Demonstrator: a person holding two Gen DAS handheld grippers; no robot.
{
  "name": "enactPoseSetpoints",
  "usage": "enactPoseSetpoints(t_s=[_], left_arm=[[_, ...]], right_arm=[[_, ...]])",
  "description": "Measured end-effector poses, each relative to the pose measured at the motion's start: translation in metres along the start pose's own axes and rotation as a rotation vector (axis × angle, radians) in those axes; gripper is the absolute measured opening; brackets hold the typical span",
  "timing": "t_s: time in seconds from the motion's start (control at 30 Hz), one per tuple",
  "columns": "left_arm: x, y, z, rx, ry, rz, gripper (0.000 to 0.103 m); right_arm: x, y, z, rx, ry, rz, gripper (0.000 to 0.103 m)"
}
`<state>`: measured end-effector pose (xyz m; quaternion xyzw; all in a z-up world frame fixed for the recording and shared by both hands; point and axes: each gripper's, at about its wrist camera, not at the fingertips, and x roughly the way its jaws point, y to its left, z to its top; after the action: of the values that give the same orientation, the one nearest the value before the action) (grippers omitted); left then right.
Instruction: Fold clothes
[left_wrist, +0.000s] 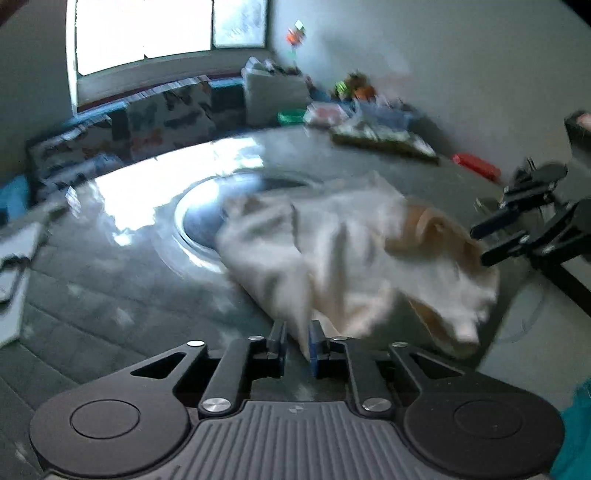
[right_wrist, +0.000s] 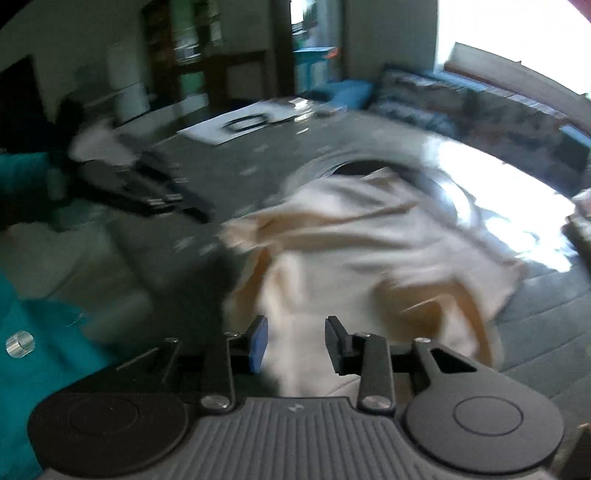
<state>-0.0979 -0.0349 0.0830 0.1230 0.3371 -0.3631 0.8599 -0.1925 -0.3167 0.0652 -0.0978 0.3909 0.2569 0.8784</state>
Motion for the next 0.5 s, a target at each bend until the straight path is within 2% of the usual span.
enactPoseSetpoints(t_s=[0.1, 0.13, 0.2, 0.23, 0.33, 0.5], left_arm=[[0.000, 0.009, 0.013, -0.019, -0.049, 0.035, 0.042], [0.003, 0.011, 0.019, -0.024, -0.061, 0.044, 0.046], [0.018, 0.011, 0.032, -0.032, -0.075, 0.060, 0.048], [0.029, 0.011, 0.038, -0.043, -0.071, 0.056, 0.050], [0.062, 0.007, 0.054, -0.053, -0.049, 0.031, 0.051], [0.113, -0.012, 0.065, 0.032, 0.015, 0.069, 0.051]], right_arm=[[0.015, -0.013, 0.011, -0.004, -0.012, -0.144, 0.038], [0.022, -0.017, 0.012, -0.019, -0.010, -0.177, 0.040], [0.036, -0.024, 0.016, -0.043, -0.006, -0.235, 0.048], [0.043, -0.028, 0.017, -0.038, -0.004, -0.231, 0.049], [0.067, -0.033, 0.020, -0.037, 0.020, -0.228, 0.049], [0.087, -0.032, 0.016, -0.046, 0.054, -0.255, 0.046]])
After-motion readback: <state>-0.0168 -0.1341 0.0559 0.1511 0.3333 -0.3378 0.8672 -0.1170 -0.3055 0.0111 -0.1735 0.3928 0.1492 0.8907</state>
